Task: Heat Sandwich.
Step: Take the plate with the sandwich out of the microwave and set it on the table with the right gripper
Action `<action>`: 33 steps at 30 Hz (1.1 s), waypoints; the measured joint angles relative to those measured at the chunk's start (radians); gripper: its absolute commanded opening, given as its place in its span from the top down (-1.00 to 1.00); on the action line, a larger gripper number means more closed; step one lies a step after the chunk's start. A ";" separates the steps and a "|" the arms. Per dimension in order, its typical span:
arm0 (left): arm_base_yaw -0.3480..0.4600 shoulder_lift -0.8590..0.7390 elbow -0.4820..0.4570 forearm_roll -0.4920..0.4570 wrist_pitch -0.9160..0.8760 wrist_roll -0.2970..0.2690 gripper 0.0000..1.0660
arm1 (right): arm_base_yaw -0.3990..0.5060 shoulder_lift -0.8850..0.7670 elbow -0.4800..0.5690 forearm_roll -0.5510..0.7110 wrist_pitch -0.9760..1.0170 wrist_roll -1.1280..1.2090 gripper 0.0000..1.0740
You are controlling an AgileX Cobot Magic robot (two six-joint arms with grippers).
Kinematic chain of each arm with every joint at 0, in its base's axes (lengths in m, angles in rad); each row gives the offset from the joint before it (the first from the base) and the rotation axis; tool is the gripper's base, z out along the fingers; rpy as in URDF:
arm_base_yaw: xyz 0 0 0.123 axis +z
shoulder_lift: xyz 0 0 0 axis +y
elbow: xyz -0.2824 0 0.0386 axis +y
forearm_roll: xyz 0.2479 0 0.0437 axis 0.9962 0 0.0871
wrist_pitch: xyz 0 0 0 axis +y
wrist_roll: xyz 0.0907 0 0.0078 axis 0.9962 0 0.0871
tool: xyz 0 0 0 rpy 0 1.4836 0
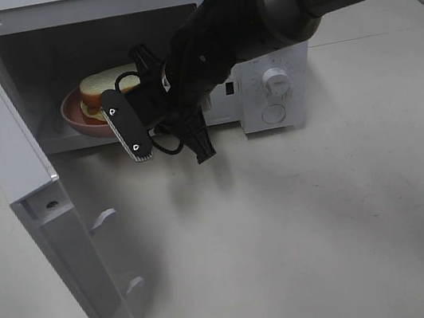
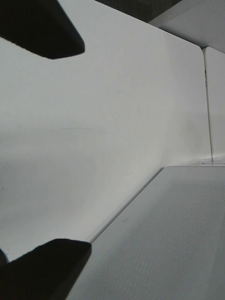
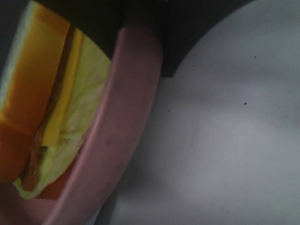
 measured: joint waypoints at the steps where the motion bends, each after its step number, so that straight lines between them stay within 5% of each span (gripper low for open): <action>1: 0.000 0.000 0.000 0.000 0.000 0.000 -0.94 | 0.000 -0.011 0.016 -0.003 -0.015 0.000 0.99; 33: 0.000 0.000 0.000 0.000 0.000 0.000 -0.94 | 0.001 -0.321 0.523 -0.078 -0.362 -0.001 0.99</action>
